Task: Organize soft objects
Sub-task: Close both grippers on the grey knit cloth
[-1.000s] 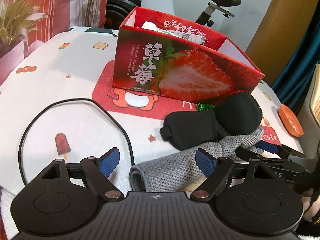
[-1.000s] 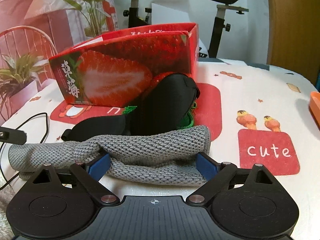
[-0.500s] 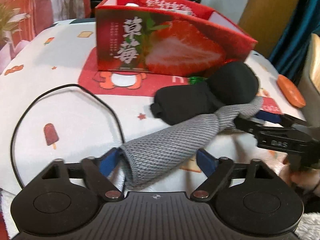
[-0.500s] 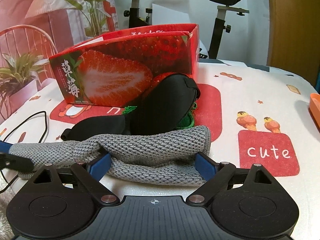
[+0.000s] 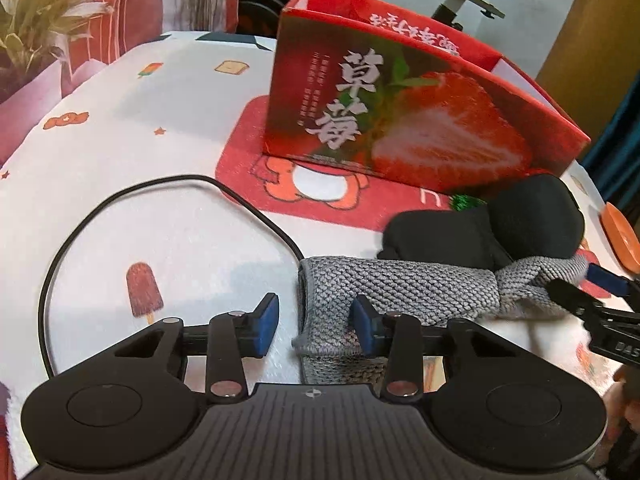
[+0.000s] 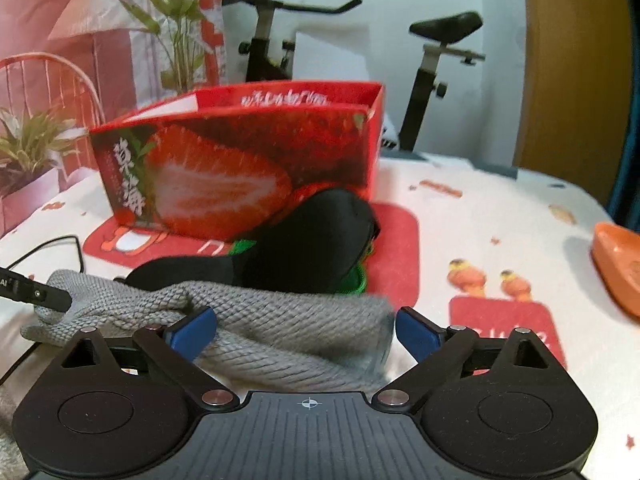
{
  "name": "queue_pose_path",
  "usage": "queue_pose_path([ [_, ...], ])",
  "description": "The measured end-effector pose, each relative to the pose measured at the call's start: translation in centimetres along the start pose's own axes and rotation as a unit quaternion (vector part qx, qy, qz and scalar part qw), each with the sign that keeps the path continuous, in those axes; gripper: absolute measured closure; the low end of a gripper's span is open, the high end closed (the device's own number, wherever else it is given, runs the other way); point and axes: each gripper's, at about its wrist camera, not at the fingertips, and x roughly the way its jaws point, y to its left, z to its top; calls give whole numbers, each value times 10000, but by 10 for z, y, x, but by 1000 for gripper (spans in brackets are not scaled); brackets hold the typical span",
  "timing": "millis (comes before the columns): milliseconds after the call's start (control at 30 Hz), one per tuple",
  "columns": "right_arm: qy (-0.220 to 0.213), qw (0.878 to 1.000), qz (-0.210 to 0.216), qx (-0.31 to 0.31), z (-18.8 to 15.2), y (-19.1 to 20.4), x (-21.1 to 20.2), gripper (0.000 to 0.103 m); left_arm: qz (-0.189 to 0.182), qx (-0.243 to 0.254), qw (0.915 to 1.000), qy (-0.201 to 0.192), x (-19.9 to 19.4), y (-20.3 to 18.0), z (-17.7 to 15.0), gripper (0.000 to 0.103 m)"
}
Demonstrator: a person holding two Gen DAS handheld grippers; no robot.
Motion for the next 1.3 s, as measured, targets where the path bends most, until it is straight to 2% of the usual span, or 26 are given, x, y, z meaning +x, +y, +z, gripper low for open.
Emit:
queue_pose_path([
  [100,-78,9999,-56,125,1,-6,0,8,53,-1,10000,-83,4,2,3,60],
  [167,71,9997,-7,231,0,-10,6,9,46,-6,9999,-137,5,4,6,60],
  [267,300,9990,161,297,-3,-10,13,17,67,54,9998,-190,6,5,10,60],
  [433,377,9989,247,143,-5,0,15,18,79,-16,9997,-220,11,12,23,60],
  [533,402,9987,241,204,-4,-1,16,19,143,15,9990,-413,4,14,32,60],
  [633,420,9986,241,217,-4,-1,17,21,-17,-1,9982,-600,-6,15,35,60],
  [667,433,9985,244,215,-4,-1,17,22,-113,-3,9978,-647,-9,15,34,58],
  [733,464,9984,243,224,-5,-1,18,22,-295,15,9971,-697,-14,13,30,47],
  [767,478,9983,247,243,-5,-2,18,22,-389,30,9965,-740,-16,12,26,38],
  [800,492,9981,252,265,-6,-3,19,22,-453,54,9960,-762,-17,11,22,32],
  [1000,516,9981,227,249,-6,-2,18,22,-480,344,9964,-617,-12,-5,-1,31],
  [1133,523,9980,227,259,-6,-2,19,22,-305,668,9948,-703,-15,-18,-12,33],
  [1300,532,9979,240,272,-6,-3,19,22,-321,673,9950,-663,-13,-17,-15,33],
])
